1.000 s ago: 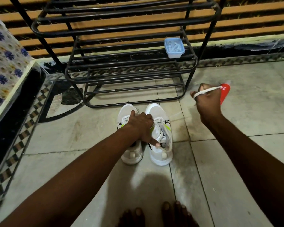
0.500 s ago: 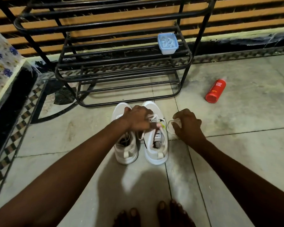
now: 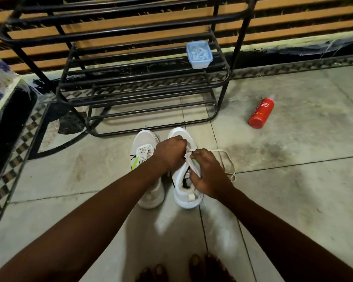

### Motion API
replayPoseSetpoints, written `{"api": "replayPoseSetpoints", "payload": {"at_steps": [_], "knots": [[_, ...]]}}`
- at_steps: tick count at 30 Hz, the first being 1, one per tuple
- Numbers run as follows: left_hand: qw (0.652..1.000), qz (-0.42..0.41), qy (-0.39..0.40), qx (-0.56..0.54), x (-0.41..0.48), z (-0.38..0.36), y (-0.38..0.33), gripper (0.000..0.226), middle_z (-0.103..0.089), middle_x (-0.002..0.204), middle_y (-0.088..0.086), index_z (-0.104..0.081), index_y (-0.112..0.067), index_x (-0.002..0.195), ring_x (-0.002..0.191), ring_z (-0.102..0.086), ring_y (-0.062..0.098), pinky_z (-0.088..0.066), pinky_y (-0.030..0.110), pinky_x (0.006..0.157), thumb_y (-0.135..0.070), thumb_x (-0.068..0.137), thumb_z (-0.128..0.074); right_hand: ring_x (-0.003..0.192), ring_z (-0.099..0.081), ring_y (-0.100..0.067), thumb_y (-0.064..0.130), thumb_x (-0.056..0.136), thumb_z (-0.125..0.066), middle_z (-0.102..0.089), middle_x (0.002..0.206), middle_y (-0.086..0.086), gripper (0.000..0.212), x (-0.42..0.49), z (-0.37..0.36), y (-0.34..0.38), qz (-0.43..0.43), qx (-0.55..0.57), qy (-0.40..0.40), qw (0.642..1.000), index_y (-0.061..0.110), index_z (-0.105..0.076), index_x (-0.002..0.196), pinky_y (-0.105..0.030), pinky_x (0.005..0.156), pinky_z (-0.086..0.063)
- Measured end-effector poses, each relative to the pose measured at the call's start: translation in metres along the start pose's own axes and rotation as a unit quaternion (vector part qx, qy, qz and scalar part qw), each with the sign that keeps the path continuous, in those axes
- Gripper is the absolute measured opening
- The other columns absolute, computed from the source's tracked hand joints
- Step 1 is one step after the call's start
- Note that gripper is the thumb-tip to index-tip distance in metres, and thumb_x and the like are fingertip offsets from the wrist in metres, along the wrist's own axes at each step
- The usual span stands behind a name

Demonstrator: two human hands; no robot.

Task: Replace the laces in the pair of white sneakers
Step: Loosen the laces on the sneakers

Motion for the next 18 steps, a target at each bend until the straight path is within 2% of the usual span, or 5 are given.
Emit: {"api": "replayPoseSetpoints", "payload": {"at_steps": [4, 8, 11, 15, 18], "knots": [[0.995, -0.038, -0.001, 0.088, 0.005, -0.006, -0.001, 0.027, -0.064, 0.119, 0.017, -0.053, -0.005, 0.122, 0.108, -0.065, 0.04, -0.054, 0.045, 0.086, -0.018, 0.098, -0.05, 0.11, -0.053, -0.034, 0.015, 0.083, -0.06, -0.054, 0.125, -0.017, 0.052, -0.005, -0.002, 0.002, -0.019, -0.028, 0.015, 0.999, 0.0, -0.054, 0.132, -0.047, 0.096, -0.047], [0.996, -0.035, -0.014, 0.081, 0.005, -0.004, -0.001, 0.025, -0.066, 0.114, 0.02, -0.046, -0.004, 0.122, 0.102, -0.065, 0.043, -0.051, 0.046, 0.083, -0.019, 0.101, -0.046, 0.109, -0.049, -0.031, 0.02, 0.082, -0.046, -0.048, 0.127, -0.015, 0.064, -0.011, -0.007, 0.009, -0.055, -0.036, 0.017, 0.998, 0.005, -0.044, 0.144, -0.043, 0.097, -0.044], [0.996, 0.039, -0.062, -0.054, 0.003, 0.004, 0.011, 0.026, -0.065, 0.109, 0.027, -0.048, -0.002, 0.117, 0.097, -0.064, 0.047, -0.051, 0.046, 0.081, -0.019, 0.099, -0.053, 0.108, -0.048, -0.031, 0.02, 0.08, -0.042, -0.048, 0.126, -0.014, 0.063, -0.011, -0.008, 0.012, -0.064, -0.047, 0.015, 0.997, 0.006, -0.047, 0.141, -0.043, 0.095, -0.044], [0.928, 0.181, -0.135, -0.297, 0.0, 0.006, 0.033, 0.009, -0.065, 0.1, 0.022, -0.048, -0.008, 0.094, 0.097, -0.063, 0.038, -0.053, 0.041, 0.078, -0.009, 0.096, -0.057, 0.112, -0.05, -0.033, 0.011, 0.083, -0.049, -0.05, 0.13, -0.017, 0.056, -0.013, -0.009, 0.015, -0.061, -0.053, 0.01, 0.997, 0.001, -0.049, 0.139, -0.044, 0.099, -0.044], [0.913, 0.189, -0.108, -0.344, 0.002, 0.005, 0.037, 0.013, -0.068, 0.094, 0.008, -0.055, -0.009, 0.093, 0.094, -0.064, 0.028, -0.045, 0.031, 0.073, -0.01, 0.087, -0.066, 0.111, -0.052, -0.034, 0.002, 0.084, -0.054, -0.052, 0.128, -0.018, 0.052, -0.014, -0.011, 0.016, -0.063, -0.053, -0.006, 0.997, -0.001, -0.052, 0.136, -0.045, 0.097, -0.046]]}}
Point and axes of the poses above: each hand's wrist, its own x-axis towards the middle knuckle, its own z-axis out of the back of the hand, y = z × x, the point moved 3 cm from there along x, towards the middle knuckle
